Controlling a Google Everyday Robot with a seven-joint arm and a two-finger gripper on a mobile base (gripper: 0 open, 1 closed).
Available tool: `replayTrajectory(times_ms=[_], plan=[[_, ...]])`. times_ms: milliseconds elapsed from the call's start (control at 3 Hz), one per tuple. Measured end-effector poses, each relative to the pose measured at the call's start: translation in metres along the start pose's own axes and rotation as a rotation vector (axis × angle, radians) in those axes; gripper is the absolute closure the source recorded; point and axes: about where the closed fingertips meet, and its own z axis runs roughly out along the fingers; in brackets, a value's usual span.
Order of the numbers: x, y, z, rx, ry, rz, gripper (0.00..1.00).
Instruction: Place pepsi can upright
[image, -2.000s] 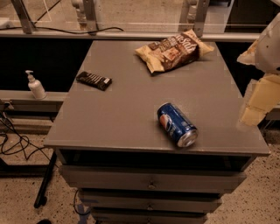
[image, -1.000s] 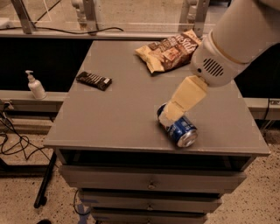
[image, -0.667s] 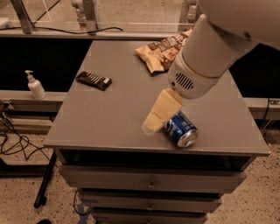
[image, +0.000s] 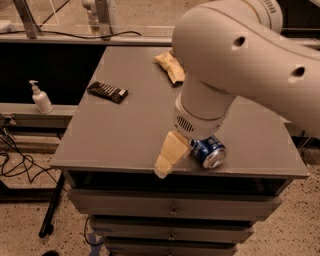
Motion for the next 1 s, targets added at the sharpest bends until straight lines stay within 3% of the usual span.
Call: replayTrajectory(times_ms=[1000], plan=[[-0.01,-0.02,0.031,0.034,0.066,0.063,0.0]])
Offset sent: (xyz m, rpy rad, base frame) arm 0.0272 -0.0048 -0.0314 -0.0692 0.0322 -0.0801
